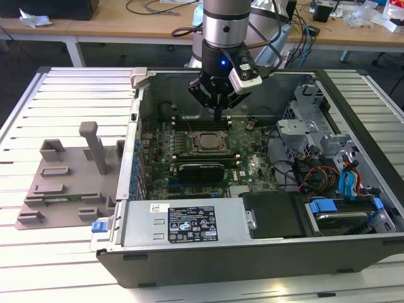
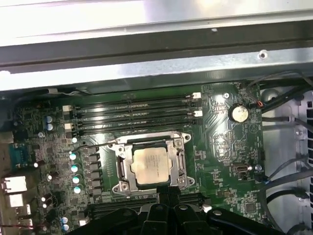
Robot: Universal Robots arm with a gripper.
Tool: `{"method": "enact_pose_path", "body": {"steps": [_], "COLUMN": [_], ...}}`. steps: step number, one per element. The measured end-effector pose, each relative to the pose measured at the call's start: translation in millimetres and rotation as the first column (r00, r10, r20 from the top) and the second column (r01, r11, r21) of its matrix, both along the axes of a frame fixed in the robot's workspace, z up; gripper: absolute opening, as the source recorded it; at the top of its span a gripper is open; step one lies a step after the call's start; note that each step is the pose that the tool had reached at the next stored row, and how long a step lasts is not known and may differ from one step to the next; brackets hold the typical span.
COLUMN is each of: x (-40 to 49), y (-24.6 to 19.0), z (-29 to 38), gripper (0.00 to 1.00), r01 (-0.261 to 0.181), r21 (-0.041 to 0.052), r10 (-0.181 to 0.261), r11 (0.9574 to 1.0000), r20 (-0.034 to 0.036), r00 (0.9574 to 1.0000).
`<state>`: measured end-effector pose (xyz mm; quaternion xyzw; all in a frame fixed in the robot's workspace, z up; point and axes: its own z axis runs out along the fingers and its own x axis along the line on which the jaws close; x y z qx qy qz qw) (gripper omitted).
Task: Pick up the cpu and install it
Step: 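Install the first cpu locking lever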
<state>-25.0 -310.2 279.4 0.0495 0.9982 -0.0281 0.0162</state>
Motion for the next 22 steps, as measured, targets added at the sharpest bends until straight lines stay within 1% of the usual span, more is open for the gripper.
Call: {"method": "enact_pose_path", "body": {"steps": [1,4,5,7,11,12,20,22], "x": [0.0,0.0,0.0,0.0,0.0,0.0,0.0,-1.8], "y": [0.0,0.0,0.0,0.0,0.0,0.0,0.0,0.0], "z": [0.0,0.0,0.0,0.0,0.0,0.0,0.0,0.0], "gripper": [0.11,0.11,0.11,0.11,0.11,0.11,0.11,0.11], "r01": [-0.018,-0.051,-0.074,-0.095,-0.119,-0.129,-0.130,-0.130], "r21": [0.0000,0.0000,0.0000,-0.0001,0.0000,0.0000,0.0000,0.0000], "r10": [0.018,0.051,0.074,0.095,0.119,0.129,0.130,0.130], "r11": [0.9998,0.9987,0.9973,0.9955,0.9929,0.9916,0.9915,0.9915], "r20": [0.0001,0.0000,0.0000,0.0000,0.0000,0.0000,0.0001,0.0000], "r00": [0.9998,0.9987,0.9973,0.9955,0.9929,0.9916,0.9915,0.9915]}}
